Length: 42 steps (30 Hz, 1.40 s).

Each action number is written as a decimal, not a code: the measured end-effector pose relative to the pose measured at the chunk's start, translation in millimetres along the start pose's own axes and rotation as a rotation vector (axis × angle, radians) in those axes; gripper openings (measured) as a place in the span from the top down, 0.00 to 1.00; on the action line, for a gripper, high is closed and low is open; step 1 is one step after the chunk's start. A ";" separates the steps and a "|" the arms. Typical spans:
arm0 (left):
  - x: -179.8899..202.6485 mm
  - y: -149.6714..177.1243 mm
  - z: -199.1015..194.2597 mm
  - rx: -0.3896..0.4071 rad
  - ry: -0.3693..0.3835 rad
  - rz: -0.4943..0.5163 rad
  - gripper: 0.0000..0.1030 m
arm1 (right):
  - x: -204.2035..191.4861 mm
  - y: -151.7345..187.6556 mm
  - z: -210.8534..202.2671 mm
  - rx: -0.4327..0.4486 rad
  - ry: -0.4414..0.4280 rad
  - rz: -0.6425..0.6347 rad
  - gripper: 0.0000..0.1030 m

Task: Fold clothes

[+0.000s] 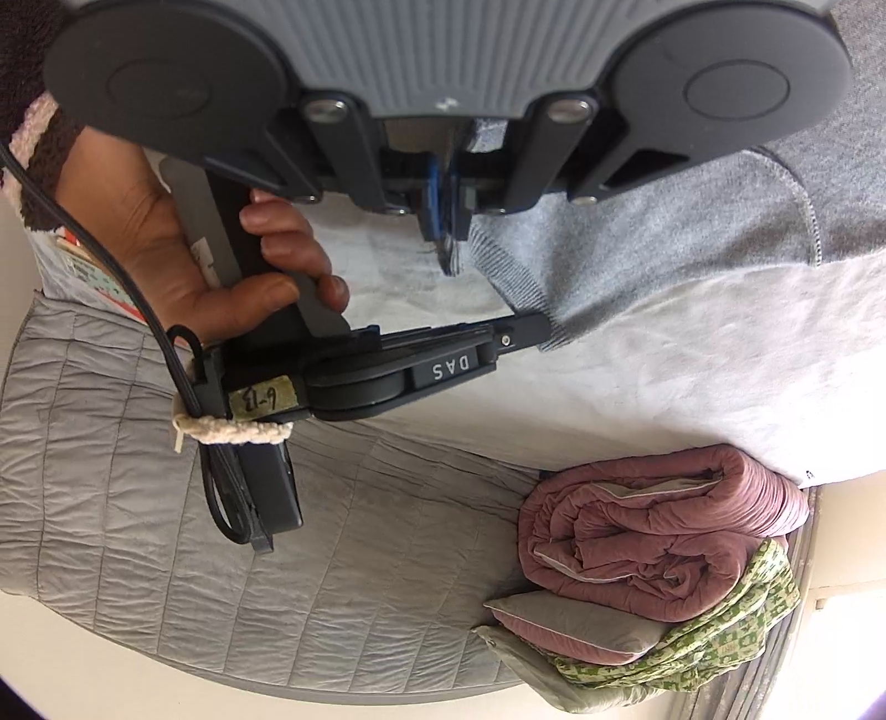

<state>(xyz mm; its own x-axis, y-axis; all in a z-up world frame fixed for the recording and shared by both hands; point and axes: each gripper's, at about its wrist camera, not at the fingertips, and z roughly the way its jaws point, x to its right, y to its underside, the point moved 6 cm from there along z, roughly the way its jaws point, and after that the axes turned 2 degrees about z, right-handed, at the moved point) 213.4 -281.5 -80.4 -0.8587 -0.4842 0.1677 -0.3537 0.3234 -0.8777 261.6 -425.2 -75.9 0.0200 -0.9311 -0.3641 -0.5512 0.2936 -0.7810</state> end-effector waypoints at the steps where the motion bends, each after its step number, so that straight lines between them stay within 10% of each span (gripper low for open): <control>1: 0.4 1.7 3.3 -0.019 0.009 -0.002 0.96 | 0.1 -0.3 0.3 -0.001 0.015 -0.010 0.97; 5: 3.6 18.2 29.7 -0.164 0.018 0.016 0.95 | 7.6 6.3 13.9 -0.049 0.093 -0.034 0.97; 11: 9.6 7.2 15.8 -0.089 0.088 0.018 0.69 | 19.5 5.1 10.5 -0.022 0.131 -0.027 0.85; 18: -13.6 12.1 20.0 -0.101 0.027 -0.065 0.69 | 0.5 5.2 5.7 -0.016 -0.004 -0.053 0.85; 25: 10.3 16.2 17.0 -0.109 0.099 -0.034 0.65 | 3.5 11.3 14.3 -0.067 0.051 -0.069 0.82; 42: -85.5 51.7 -110.7 -0.069 -0.358 -0.077 0.53 | -37.1 10.5 20.4 -0.048 -0.008 -0.119 0.60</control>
<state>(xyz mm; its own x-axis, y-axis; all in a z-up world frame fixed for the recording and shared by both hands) 227.5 -133.4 -90.4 -0.6488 -0.7591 0.0532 -0.4466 0.3233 -0.8343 272.1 -383.2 -80.9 0.0945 -0.9569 -0.2746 -0.5837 0.1702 -0.7939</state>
